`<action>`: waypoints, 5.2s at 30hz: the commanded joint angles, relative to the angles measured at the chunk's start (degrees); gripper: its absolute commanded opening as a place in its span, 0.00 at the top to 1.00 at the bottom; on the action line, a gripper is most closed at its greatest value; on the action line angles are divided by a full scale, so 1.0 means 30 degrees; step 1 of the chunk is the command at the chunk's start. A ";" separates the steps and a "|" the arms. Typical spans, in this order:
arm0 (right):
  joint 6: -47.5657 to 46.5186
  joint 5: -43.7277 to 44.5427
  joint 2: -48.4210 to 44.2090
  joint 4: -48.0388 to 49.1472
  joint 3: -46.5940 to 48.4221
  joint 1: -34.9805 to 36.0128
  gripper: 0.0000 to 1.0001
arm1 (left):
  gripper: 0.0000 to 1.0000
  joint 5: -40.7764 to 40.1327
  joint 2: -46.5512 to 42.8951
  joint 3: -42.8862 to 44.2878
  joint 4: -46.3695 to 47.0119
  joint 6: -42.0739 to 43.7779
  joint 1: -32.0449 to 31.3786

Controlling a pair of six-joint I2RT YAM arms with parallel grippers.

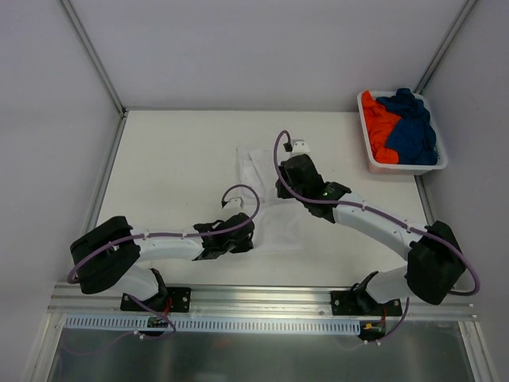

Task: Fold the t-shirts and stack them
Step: Fold the tshirt

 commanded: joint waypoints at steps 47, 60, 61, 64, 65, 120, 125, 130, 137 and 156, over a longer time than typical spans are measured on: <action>0.2712 -0.3952 0.8656 0.3210 0.3122 0.3283 0.99 | 1.00 -0.5116 -0.4262 -0.1425 -0.4744 -0.2208 -0.0767; 0.2243 -0.3249 1.0678 0.2800 0.4205 0.2023 0.99 | 1.00 -0.5115 -0.4730 -0.2099 -0.4684 -0.2530 -0.0767; 0.2243 -0.3307 1.0969 0.2800 0.4351 0.1936 0.99 | 1.00 -0.5115 -0.4788 -0.2186 -0.4685 -0.2530 -0.0738; 0.2068 -0.3804 1.1759 0.2829 0.5200 0.1789 1.00 | 1.00 -0.5057 -0.4847 -0.2216 -0.4714 -0.2501 -0.0767; 0.1980 -0.4038 1.1995 0.2800 0.5463 0.1788 0.99 | 1.00 -0.5057 -0.4847 -0.2187 -0.4714 -0.2472 -0.0767; 0.9300 0.3487 -0.6958 0.0515 -1.0968 0.6737 0.19 | 0.01 -0.0193 -0.6282 -0.4500 0.1438 0.3915 0.4272; 1.0589 0.3898 -0.6141 0.1535 -1.1672 0.7382 0.19 | 0.01 0.0069 -0.5904 -0.4764 0.1758 0.3652 0.4272; 1.1441 0.3987 -0.4617 0.3383 -1.2317 0.7764 0.20 | 0.02 0.0655 -0.5580 -0.5525 0.3047 0.3271 0.4272; 1.1151 0.3724 -0.2039 0.5084 -1.1471 0.7882 0.20 | 0.02 0.1095 -0.5258 -0.5733 0.3256 0.3007 0.4272; 1.0973 0.4979 -0.1711 0.1925 -0.9331 0.8760 0.40 | 0.67 0.1330 -0.4555 -0.5000 0.1615 0.3065 0.4272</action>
